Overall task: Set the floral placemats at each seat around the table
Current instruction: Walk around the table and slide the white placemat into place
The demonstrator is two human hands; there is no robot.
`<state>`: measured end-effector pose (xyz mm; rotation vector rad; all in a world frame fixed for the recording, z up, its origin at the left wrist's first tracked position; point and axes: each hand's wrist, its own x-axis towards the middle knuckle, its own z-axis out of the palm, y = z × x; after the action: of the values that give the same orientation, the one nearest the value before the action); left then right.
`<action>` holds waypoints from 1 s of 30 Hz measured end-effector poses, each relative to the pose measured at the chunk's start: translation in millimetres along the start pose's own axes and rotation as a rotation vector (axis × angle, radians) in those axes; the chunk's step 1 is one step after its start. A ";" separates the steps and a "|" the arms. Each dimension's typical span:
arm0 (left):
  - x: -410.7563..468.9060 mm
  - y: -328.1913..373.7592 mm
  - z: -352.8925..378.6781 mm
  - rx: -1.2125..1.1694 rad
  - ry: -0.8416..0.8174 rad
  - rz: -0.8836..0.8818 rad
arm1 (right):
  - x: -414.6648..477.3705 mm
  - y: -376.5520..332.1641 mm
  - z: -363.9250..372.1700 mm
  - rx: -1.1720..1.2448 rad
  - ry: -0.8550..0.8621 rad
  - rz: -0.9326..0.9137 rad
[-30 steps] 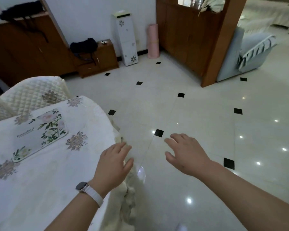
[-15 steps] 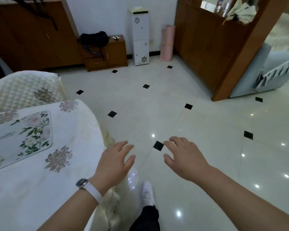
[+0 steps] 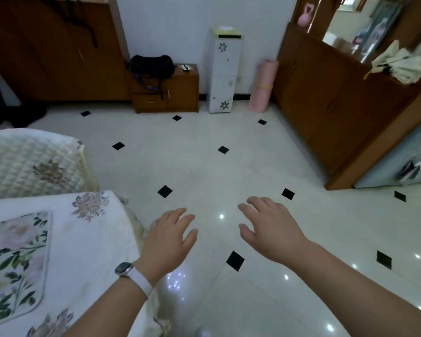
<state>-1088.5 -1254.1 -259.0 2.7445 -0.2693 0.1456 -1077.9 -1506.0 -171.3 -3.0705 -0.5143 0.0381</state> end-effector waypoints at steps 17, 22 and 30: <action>187.9 -133.2 -2.6 0.043 0.086 -0.450 | 348.9 9.2 43.3 0.107 -0.081 -0.391; 251.7 -159.3 -21.8 0.088 0.112 -0.627 | 470.6 11.1 29.5 0.125 -0.090 -0.545; 308.9 -208.1 -70.3 0.154 0.311 -0.863 | 603.6 -73.7 0.6 0.148 -0.090 -0.843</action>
<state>-748.6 -1089.8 -226.3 2.6653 1.0233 0.3517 -531.4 -1239.5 -181.3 -2.4727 -1.6522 0.1799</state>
